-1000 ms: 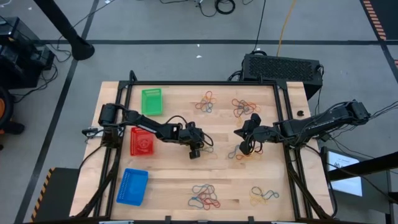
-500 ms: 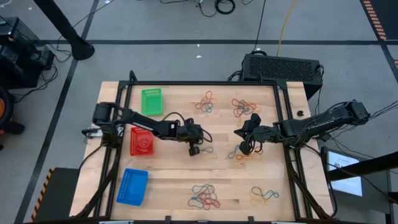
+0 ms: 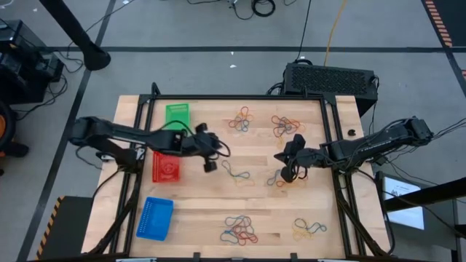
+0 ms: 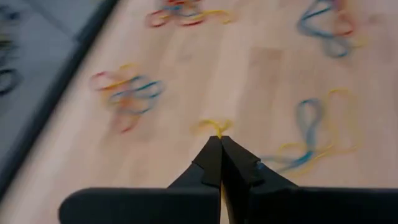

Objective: Sort rubber bands into baskets
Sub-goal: Put the yellow rubber band into the green bin

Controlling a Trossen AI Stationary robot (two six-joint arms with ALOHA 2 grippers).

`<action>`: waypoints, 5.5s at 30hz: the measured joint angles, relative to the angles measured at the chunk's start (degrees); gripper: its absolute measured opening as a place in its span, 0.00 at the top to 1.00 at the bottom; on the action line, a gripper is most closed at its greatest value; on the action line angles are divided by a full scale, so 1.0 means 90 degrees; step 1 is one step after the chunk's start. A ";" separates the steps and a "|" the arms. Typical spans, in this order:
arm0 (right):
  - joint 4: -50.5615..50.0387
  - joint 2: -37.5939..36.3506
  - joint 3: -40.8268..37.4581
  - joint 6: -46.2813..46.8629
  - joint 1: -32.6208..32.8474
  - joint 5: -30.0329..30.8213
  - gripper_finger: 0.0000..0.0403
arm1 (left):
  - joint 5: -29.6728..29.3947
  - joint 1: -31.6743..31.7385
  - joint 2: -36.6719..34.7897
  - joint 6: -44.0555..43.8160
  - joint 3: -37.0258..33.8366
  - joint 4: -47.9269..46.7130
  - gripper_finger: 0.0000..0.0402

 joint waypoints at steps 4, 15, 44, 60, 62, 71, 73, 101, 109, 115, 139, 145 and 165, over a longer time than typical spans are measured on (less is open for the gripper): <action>0.0044 0.0000 0.0000 0.0049 0.0062 -0.0001 1.00 | -0.0807 0.0222 -0.0670 -0.0215 0.0000 -0.1199 1.00; 0.0105 0.0000 0.0000 0.0049 0.0059 -0.0001 1.00 | -0.1913 0.2013 -0.1478 -0.0670 -0.0331 -0.3022 1.00; 0.0180 0.0000 0.0000 -0.0197 0.0059 0.0002 1.00 | -0.0277 0.4439 -0.0981 0.0381 -0.1098 -0.1904 0.87; 0.0187 0.0000 0.0000 -0.0223 0.0059 0.0001 1.00 | 0.0917 0.3585 -0.1774 0.0396 -0.0843 -0.1943 0.79; 0.0265 0.0001 0.0000 -0.0223 0.0059 0.0001 1.00 | 0.1477 0.3126 -0.2039 0.0237 -0.0843 -0.1677 0.79; 0.0672 0.0000 0.0000 -0.0226 0.0057 -0.0006 1.00 | 0.1201 0.0040 -0.1987 -0.0659 -0.0833 0.0438 0.79; 0.0815 0.0000 0.0001 -0.0129 0.0059 -0.0021 1.00 | 0.0804 -0.0699 -0.1693 -0.0675 -0.0838 0.0945 0.79; 0.1246 0.2361 0.1701 0.3632 0.3656 -0.3300 1.00 | -0.0037 -0.2994 0.1532 0.0334 -0.0843 0.5115 0.79; -0.2715 0.3821 0.3738 0.2884 0.3989 -0.3292 1.00 | -0.0022 -0.2982 0.1530 0.0335 -0.0843 0.5257 0.79; -0.2941 0.4594 0.3823 0.2096 0.3977 -0.3333 1.00 | -0.0019 -0.3016 0.1530 0.0241 -0.0843 0.5250 0.79; -0.3152 0.5438 0.3838 0.1055 0.4018 -0.3320 0.84 | -0.0073 -0.3303 0.1530 0.0056 -0.0843 0.5228 0.79; -0.3404 0.5412 0.4086 0.0975 0.4013 -0.3318 0.84 | -0.0085 -0.3303 0.1530 0.0046 -0.0843 0.5228 0.79; -0.3181 0.5390 0.3791 0.0823 0.4018 -0.2976 0.84 | -0.0098 -0.3303 0.1530 0.0039 -0.0843 0.5216 0.79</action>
